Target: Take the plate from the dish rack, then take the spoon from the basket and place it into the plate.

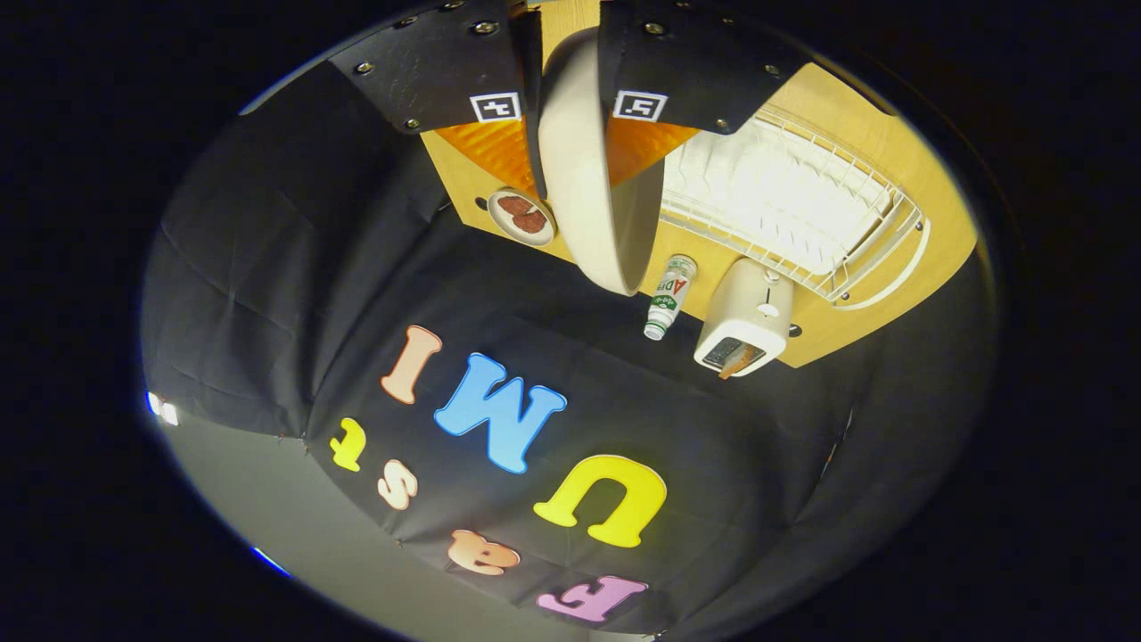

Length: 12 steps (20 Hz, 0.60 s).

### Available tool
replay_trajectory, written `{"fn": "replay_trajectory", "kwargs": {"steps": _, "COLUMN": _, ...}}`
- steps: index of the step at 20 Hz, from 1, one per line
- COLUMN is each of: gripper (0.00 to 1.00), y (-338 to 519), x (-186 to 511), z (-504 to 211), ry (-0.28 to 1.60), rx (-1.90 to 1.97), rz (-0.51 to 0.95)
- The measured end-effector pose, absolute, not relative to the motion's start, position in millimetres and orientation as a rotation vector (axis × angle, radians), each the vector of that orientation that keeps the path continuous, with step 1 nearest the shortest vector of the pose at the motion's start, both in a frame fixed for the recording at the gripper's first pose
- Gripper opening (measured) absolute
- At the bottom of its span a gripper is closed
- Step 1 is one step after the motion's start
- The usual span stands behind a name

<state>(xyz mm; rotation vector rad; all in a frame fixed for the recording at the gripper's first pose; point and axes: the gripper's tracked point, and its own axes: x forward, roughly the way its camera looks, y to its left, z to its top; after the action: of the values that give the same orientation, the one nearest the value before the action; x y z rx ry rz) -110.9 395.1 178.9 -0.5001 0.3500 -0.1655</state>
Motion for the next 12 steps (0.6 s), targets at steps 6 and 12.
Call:
{"fn": "replay_trajectory", "kwargs": {"steps": 6, "gripper": 0.23, "y": 368, "x": -164, "z": 149, "ry": 0.393, "rx": -0.470, "rz": -0.145}}
{"fn": "replay_trajectory", "kwargs": {"steps": 12, "gripper": 0.24, "y": 345, "x": -197, "z": 95, "ry": 0.478, "rx": -0.431, "rz": -0.089}}
